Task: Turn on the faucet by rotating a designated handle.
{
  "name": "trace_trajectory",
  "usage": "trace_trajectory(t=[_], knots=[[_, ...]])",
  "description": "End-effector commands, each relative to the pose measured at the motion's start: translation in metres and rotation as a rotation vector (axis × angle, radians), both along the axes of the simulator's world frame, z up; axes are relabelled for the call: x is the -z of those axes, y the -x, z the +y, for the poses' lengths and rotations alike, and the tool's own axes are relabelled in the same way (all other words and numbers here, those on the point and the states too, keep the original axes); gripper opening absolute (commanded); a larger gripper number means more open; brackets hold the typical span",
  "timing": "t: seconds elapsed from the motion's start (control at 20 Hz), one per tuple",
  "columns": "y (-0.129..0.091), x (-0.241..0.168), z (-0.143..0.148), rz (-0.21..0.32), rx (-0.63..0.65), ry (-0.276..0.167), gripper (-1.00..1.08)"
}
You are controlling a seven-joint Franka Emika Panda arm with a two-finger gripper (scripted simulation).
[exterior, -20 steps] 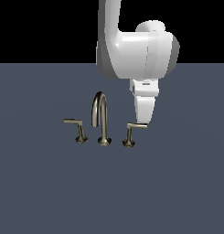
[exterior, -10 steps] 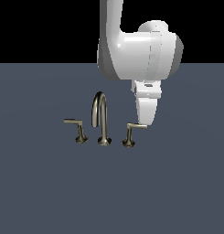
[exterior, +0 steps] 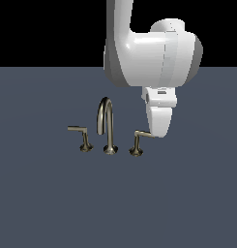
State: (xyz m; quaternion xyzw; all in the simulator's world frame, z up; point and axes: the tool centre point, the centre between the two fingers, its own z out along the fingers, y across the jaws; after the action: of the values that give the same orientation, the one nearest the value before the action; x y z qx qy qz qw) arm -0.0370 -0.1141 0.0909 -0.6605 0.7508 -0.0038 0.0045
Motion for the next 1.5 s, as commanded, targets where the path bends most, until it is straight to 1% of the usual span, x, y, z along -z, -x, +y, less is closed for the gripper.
trace_trajectory(t=[0.0,0.6,0.65,0.7,1.2,1.25,1.3,1.45], knots=[[0.007,0.0,0.001,0.003,0.001,0.0,-1.0],[0.05,0.0,0.012,0.011,0.008,0.0,-1.0],[0.05,0.0,0.012,0.011,0.008,0.0,-1.0],[0.043,0.0,0.005,0.003,0.017,0.002,-1.0],[0.064,0.0,0.051,0.011,0.009,0.0,-1.0],[0.064,0.0,0.051,0.011,0.009,0.0,-1.0],[0.062,0.0,0.031,0.006,0.039,0.004,-1.0],[0.057,0.0,0.049,0.008,0.031,0.003,-1.0]])
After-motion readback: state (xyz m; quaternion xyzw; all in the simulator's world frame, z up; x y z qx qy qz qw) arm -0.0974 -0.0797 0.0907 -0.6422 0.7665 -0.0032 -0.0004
